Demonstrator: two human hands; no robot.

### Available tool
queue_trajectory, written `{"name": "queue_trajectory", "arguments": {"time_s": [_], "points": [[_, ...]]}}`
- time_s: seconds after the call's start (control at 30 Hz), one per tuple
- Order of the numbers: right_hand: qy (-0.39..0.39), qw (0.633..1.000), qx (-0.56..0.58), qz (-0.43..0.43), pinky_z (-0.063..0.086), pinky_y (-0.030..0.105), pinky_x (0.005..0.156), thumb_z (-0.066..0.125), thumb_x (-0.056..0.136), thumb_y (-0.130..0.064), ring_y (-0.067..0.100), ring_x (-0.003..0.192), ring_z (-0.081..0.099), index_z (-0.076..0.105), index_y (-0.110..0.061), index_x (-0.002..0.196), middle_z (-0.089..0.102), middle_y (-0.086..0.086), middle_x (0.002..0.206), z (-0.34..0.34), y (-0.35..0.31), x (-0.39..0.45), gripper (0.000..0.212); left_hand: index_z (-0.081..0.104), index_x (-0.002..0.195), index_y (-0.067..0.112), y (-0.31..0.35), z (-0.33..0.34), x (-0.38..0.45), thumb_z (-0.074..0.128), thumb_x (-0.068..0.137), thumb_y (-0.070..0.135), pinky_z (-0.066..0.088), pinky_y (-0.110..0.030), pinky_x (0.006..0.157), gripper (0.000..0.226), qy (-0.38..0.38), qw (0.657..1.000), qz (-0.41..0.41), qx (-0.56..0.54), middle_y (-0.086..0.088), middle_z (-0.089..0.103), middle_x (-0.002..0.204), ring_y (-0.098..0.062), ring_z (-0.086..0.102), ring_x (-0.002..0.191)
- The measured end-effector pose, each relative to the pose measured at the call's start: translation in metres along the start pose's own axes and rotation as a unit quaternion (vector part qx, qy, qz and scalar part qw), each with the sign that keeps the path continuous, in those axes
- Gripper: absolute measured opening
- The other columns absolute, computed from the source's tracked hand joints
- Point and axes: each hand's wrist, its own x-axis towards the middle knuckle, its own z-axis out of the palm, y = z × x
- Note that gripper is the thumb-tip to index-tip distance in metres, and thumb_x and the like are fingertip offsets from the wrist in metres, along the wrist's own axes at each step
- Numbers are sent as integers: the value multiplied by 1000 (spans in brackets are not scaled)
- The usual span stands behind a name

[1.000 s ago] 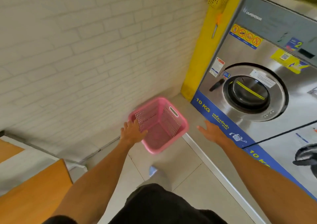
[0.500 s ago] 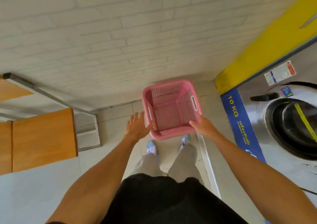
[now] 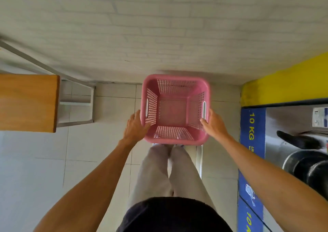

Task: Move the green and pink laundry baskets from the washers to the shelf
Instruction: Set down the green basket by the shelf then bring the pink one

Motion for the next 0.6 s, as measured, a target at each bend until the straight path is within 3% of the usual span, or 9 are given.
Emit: {"name": "queue_trajectory", "arguments": {"time_s": [0.13,0.33,0.6], "points": [[47,998,13,47,61,37,55,62,96,-22,27,72,71,29,-10,151,58,22,125,32,40,65,65,31,151,17,-22,43,58,65,91,41,49,-56,95,73,30,999,-21,0,-17,45,146,-38,50,130],[91,994,38,53,62,45,53,65,94,-15,32,72,71,23,-15,152,56,25,125,83,97,152,72,23,155,15,-62,93,151,65,91,34,48,-60,93,79,70,996,-24,58,-20,40,150,-42,48,131],[145,989,29,11,60,44,50,56,99,-20,29,69,68,10,-19,157,55,20,122,125,124,187,74,14,156,15,-72,118,210,54,96,24,53,-61,86,73,98,995,16,4,-25,53,133,-46,59,110]]}}
